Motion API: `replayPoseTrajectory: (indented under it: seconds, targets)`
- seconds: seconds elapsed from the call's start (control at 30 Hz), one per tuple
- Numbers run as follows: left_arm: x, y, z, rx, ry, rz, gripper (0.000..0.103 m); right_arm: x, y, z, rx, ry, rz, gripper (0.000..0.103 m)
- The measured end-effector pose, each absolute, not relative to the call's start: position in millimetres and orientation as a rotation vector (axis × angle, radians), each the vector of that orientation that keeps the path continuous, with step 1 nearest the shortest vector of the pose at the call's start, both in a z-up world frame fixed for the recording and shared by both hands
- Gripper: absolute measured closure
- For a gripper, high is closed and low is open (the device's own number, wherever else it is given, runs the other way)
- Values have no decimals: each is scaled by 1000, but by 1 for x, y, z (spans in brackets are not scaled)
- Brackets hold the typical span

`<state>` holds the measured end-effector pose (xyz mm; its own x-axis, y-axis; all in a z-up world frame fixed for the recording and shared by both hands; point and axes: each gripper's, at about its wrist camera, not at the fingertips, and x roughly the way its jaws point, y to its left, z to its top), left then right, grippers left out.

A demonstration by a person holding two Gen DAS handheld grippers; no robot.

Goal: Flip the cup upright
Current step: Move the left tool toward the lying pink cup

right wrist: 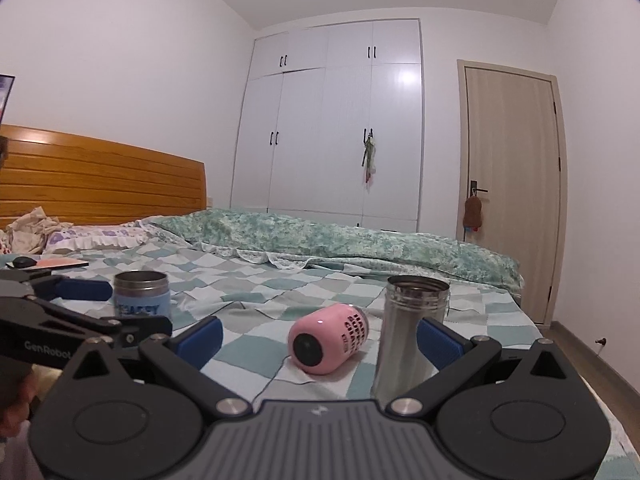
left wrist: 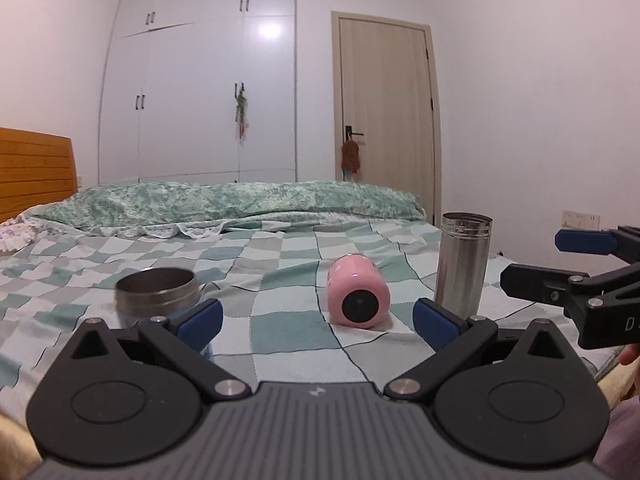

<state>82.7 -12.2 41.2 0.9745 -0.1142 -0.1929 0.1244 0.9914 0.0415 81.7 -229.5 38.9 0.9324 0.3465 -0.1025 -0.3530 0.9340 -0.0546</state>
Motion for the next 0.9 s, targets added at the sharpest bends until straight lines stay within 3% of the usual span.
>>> replayPoseTrajectory:
  seconds: [0.9]
  targets:
    - [268, -74, 73, 182, 456, -207, 0, 194, -323, 39, -153, 260, 336, 0]
